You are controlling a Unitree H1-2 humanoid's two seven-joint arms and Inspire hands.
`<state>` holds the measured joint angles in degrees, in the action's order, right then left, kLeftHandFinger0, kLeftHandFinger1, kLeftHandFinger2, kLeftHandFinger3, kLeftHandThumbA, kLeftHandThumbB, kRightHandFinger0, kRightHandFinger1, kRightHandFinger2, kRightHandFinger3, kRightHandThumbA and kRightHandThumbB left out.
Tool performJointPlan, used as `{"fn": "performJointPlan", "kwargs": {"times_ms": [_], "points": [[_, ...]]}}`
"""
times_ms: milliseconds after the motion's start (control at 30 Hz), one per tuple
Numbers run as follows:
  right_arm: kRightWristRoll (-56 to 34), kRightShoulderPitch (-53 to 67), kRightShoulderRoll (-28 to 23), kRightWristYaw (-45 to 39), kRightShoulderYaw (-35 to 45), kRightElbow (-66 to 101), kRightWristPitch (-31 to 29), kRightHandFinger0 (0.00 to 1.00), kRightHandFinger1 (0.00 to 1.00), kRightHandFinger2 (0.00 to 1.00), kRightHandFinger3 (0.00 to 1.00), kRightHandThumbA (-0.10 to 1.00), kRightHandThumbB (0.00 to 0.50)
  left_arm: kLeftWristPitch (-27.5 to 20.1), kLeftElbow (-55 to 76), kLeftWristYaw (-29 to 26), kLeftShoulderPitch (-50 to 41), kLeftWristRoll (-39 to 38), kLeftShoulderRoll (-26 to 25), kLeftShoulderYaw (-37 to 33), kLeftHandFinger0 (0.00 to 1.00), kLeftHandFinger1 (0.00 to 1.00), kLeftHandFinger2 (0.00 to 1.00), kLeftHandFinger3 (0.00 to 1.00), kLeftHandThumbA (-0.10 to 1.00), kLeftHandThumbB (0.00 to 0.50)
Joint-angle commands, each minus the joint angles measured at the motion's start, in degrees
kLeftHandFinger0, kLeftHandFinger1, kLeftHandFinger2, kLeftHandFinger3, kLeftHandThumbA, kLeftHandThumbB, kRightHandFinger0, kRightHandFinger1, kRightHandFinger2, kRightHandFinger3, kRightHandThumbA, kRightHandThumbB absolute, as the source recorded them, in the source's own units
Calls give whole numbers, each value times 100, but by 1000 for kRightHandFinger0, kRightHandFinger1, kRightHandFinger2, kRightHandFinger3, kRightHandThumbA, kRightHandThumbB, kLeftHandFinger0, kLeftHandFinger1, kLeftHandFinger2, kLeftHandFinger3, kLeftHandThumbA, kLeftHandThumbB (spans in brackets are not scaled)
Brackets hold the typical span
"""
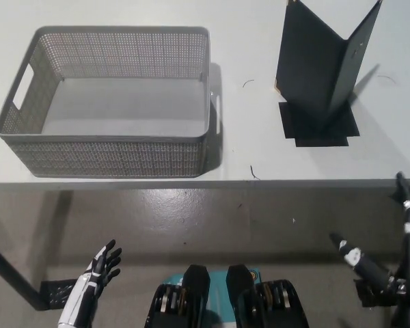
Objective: A notebook is kept standing on the table on the right hand side and a container is kept on the left hand side and the robot uses its right hand to grab the notebook and places it in the container
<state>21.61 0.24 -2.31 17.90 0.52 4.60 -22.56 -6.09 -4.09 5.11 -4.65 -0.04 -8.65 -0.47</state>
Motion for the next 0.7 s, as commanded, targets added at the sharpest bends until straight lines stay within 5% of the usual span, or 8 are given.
{"fn": "performJointPlan", "kwargs": {"times_ms": [0,200,400,500,667], "points": [[391,-545,46,379,240,223,-273,1000,1000,1000,1000,1000,357,-307,70,77,-13,50,-86,-30,1000,1000,1000,1000,1000,167],[-146,-1396,95,212,495,-200,353,1000,1000,1000,1000,1000,405,-412,-35,29,-15,130,-82,-22,1000,1000,1000,1000,1000,181],[-439,-2285,104,120,657,-869,787,1000,1000,1000,1000,1000,370,-474,-73,3,-34,180,-54,-19,1000,1000,1000,1000,1000,180],[-620,-2791,126,125,750,-1378,1018,1000,1000,1000,1000,1000,449,-431,-25,58,-57,126,-69,-12,1000,1000,1000,1000,1000,168],[-838,-3338,115,125,868,-1953,1318,1000,1000,1000,1000,1000,452,-402,-12,19,-69,222,-73,-23,1000,1000,1000,1000,1000,180]]}}
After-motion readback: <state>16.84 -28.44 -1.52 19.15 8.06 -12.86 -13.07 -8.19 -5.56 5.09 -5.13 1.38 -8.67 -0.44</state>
